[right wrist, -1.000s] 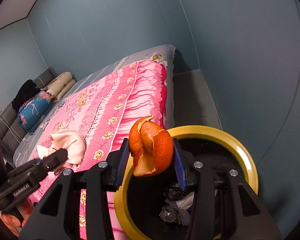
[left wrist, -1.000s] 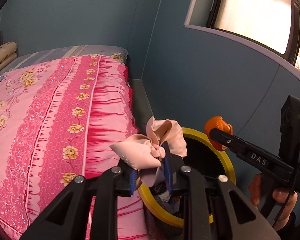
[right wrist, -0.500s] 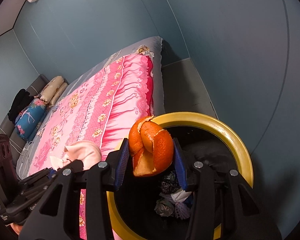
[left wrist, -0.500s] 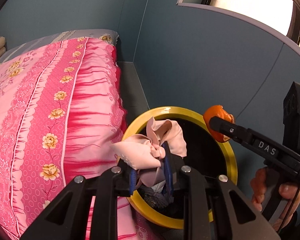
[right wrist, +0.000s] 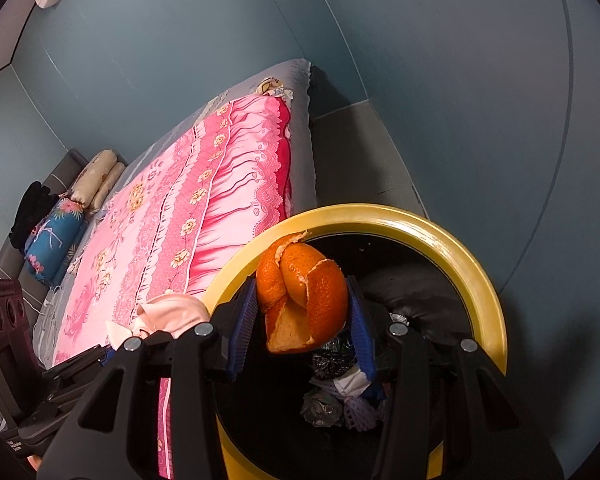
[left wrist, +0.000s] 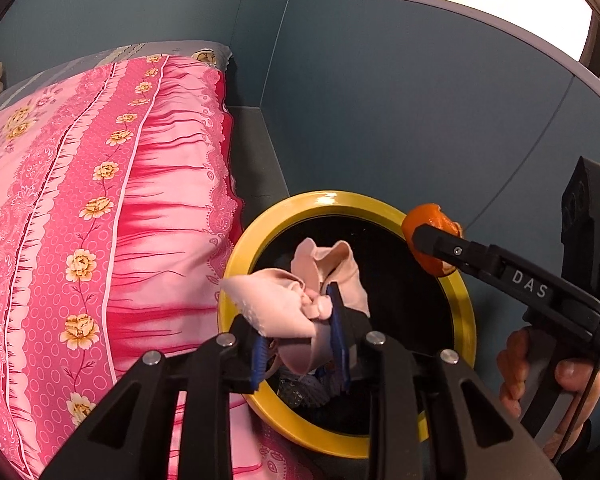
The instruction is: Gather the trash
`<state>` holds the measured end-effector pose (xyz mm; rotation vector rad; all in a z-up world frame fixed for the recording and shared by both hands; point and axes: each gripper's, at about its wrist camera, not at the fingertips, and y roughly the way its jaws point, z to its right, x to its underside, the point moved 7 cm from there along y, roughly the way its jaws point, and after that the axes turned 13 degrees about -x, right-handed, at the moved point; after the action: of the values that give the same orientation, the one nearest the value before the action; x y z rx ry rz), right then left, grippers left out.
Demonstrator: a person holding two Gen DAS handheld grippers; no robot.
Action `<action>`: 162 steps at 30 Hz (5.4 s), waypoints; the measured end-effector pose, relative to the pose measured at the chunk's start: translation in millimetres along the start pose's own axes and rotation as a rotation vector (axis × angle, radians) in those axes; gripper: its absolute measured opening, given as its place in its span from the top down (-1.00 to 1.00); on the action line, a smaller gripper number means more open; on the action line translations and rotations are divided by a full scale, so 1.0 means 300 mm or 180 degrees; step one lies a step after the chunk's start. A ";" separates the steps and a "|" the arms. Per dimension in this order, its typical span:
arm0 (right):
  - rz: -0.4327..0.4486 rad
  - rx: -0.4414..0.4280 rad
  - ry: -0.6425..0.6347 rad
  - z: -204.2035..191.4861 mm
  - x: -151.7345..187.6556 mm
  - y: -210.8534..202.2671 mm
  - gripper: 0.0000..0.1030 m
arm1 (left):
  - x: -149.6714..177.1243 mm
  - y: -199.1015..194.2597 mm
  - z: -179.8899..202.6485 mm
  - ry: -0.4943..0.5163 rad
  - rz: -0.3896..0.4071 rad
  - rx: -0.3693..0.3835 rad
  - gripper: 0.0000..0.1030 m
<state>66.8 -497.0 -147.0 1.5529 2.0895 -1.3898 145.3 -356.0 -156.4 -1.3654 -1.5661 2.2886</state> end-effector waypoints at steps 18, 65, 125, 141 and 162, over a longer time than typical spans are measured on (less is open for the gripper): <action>0.0044 0.0021 0.0060 -0.009 -0.015 0.001 -0.10 | -0.005 -0.068 -0.135 -0.0338 0.0083 -0.0098 0.00; 0.0272 -0.0405 -0.1610 -0.890 0.293 0.015 -0.84 | 0.363 -0.786 -0.910 -0.1457 0.1313 -0.1635 -0.83; 0.0508 -0.0560 -0.1554 -0.849 0.309 -0.138 -0.85 | 0.439 -0.944 -0.710 -0.1398 0.1561 -0.1794 -0.84; 0.0471 -0.0550 -0.1526 -0.842 0.309 -0.134 -0.85 | 0.438 -0.943 -0.707 -0.1402 0.1546 -0.1767 -0.84; 0.0428 -0.0515 -0.1442 -0.826 0.318 -0.121 -0.85 | 0.436 -0.932 -0.712 -0.1382 0.1507 -0.1724 -0.84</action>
<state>83.8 -246.9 -51.7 1.1591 1.7434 -1.3356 96.3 -1.5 -43.3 -1.5542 -2.3538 2.6924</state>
